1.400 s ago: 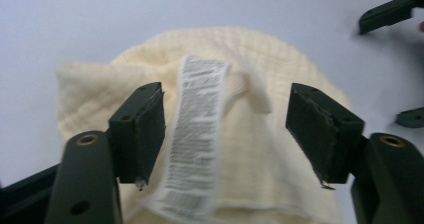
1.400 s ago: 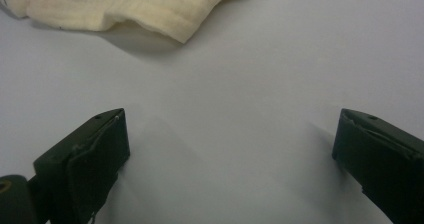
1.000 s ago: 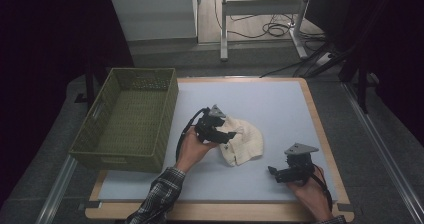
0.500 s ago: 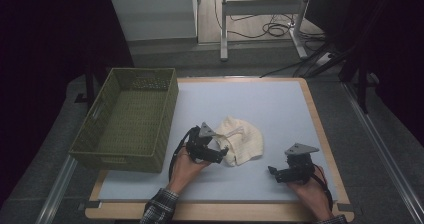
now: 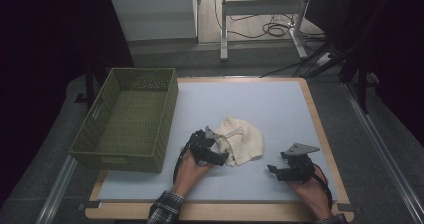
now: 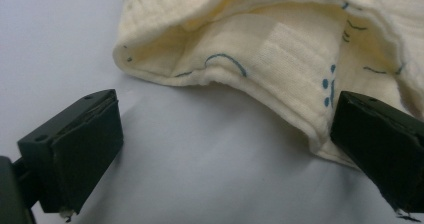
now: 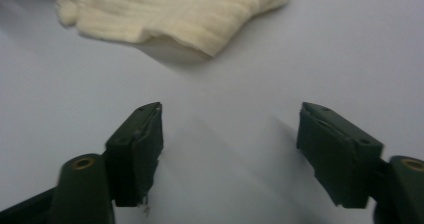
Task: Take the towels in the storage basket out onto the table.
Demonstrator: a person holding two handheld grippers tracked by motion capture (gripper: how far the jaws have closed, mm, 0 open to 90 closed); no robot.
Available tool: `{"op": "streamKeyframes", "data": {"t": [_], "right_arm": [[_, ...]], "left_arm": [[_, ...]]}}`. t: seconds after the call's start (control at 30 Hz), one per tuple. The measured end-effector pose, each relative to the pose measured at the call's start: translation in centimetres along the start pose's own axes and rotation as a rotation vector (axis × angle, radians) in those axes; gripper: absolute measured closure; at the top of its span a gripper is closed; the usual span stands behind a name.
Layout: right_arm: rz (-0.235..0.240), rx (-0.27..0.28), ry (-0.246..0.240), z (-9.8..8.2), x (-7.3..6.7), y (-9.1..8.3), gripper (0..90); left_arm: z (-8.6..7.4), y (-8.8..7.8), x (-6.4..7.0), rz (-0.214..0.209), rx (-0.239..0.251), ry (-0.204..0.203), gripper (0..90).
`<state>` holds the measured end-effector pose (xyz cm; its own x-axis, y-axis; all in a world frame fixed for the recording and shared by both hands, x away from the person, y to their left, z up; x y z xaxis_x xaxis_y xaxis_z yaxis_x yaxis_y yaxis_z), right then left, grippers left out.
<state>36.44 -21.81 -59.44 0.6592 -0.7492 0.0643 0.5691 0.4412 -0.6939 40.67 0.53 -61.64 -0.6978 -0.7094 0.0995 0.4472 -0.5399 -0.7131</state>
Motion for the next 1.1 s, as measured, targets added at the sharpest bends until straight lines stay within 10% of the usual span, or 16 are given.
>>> {"op": "streamKeyframes", "data": {"t": [0.37, 0.67, 0.9, 1.1], "right_arm": [[0.192, 0.064, -0.077, 3.3, -3.8, 0.6, 60.4], [0.289, 0.052, -0.139, 5.5, -7.5, 2.7, 63.1], [0.245, 0.009, -0.198, 5.1, -8.3, 5.2, 59.2], [0.185, 0.010, -0.177, 5.2, -7.7, 5.3, 84.1]], "left_arm": [[0.0, 0.0, 0.0, 0.001, 0.006, -0.001, 0.8], [0.0, 0.0, 0.0, 0.002, 0.005, 0.004, 0.8], [0.0, 0.0, 0.0, 0.002, 0.006, 0.002, 0.9], [0.0, 0.0, 0.0, 0.002, 0.007, 0.001, 0.8]]}}
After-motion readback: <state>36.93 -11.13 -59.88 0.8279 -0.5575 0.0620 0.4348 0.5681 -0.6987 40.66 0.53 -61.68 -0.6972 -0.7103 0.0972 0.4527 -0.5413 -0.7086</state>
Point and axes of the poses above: each handheld gripper's, and its own axes: y roughly forward along the jaws, z roughly out of its top, x roughly to its right, the point moved 10 cm from there along y, roughly forward along the jaws, and after that the axes turned 4 degrees about -z, right-handed, at the moved point
